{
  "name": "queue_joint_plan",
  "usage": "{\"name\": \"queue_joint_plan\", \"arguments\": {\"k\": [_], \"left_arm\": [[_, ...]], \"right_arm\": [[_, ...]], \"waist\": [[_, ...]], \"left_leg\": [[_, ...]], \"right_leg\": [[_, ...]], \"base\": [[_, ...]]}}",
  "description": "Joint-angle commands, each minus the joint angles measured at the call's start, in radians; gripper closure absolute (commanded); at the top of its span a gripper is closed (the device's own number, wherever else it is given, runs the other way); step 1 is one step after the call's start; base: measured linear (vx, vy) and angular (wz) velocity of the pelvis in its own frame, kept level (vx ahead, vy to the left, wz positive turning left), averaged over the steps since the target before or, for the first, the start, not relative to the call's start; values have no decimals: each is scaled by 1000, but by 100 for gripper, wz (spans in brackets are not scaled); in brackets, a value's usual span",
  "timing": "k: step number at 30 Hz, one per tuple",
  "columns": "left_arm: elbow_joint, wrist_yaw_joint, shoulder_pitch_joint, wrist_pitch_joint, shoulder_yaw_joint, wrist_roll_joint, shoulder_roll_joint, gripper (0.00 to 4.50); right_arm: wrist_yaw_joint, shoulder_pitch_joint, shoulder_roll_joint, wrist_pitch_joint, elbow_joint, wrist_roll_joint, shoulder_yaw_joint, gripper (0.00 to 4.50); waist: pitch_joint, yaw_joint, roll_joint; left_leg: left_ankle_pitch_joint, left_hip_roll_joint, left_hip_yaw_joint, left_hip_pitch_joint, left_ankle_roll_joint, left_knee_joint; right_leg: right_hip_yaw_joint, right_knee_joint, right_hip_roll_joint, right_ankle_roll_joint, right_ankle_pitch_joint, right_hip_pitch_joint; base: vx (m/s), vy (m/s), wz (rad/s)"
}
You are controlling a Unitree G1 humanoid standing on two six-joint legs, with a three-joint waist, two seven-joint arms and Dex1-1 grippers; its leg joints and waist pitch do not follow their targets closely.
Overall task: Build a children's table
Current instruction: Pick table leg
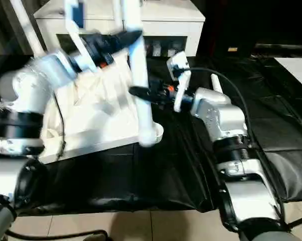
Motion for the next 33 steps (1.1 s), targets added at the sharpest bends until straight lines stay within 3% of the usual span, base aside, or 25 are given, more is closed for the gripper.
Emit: {"name": "queue_joint_plan", "arguments": {"k": [1, 4, 9, 12, 22, 23, 24, 33], "left_arm": [[2, -15, -28, 2, 1, -5, 9, 294], [4, -19, -31, 5, 5, -13, 8, 294], [10, -24, -31, 4, 5, -10, 8, 294], [9, -26, -27, 4, 3, -13, 9, 294], [13, -20, -5, -13, -16, 12, 11, 294], [16, -20, 0, 5, -19, 7, 8, 238], [18, -17, 4, 17, -19, 3, 5, 224], [-31, 23, 85, -14, -83, 46, -59, 161]], "right_arm": [[17, 9, -12, 14, -15, -21, 21, 201], [38, 34, -22, 28, -11, -38, 56, 222], [38, 32, -17, 34, -16, -31, 53, 266], [38, 22, -15, 41, -16, -23, 46, 270], [33, 9, -11, 39, -16, -14, 28, 273], [31, 9, -11, 39, -18, -14, 27, 273], [31, 8, -11, 39, -18, -14, 27, 273], [28, 5, -5, 43, -33, -13, 26, 273]], "waist": [[-87, -1, 2], [-87, 0, 0], [-88, 0, 0], [-87, -1, -4], [-86, 0, -4], [-86, 0, -5], [-86, 0, -4], [-89, 2, -5]], "left_leg": [[-189, 37, -11, 28, 11, -75], [-190, 37, -10, 28, 12, -74], [-184, 39, -11, 27, 13, -74], [-179, 38, -10, 27, 17, -74], [-182, 39, -10, 27, 17, -74], [-179, 39, -10, 27, 16, -74], [-178, 39, -10, 27, 16, -74], [-164, 40, -10, 26, 29, -73]], "right_leg": [[35, -59, -50, -262, -114, 62], [35, -60, -51, -264, -120, 62], [35, -58, -51, -263, -122, 61], [35, -58, -52, -266, -115, 61], [36, -61, -53, -257, -139, 60], [36, -60, -53, -257, -136, 61], [36, -59, -52, -257, -135, 60], [36, -60, -54, -260, -115, 62]], "base": [[0, 0, 0], [0, 0, 0], [0, 0, 0], [0, 0, 0], [0, 0, 0], [0, 0, 0], [0, 0, 0], [0, 0, 0]]}}
